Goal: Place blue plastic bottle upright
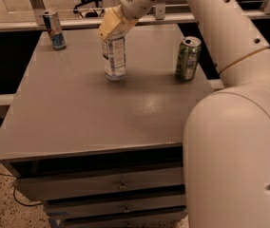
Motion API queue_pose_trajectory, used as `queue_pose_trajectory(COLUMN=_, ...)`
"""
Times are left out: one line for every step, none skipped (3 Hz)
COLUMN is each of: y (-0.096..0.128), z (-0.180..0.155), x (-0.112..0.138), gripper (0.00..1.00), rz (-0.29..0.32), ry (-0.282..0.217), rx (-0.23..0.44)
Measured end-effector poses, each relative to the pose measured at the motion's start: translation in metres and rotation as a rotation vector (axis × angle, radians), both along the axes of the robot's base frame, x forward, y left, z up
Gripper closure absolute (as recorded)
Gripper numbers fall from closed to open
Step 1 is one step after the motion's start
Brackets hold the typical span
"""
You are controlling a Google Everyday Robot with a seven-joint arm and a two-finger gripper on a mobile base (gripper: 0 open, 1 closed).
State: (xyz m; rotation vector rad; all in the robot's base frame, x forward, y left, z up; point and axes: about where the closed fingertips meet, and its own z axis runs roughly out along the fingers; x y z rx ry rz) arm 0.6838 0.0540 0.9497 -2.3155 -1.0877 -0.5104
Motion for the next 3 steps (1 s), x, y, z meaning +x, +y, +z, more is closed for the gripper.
queue_pose_trajectory(y=-0.0064, z=0.0034, x=-0.0004, gripper=0.12, rz=-0.005, ry=-0.006, rx=0.013)
queue_pose_trajectory(y=-0.0107, z=0.0050, x=-0.0016, gripper=0.00, rz=-0.005, ry=-0.010, rx=0.017)
queue_pose_trajectory(y=-0.0157, z=0.0050, x=-0.0028, gripper=0.00, rz=-0.007, ry=-0.012, rx=0.020)
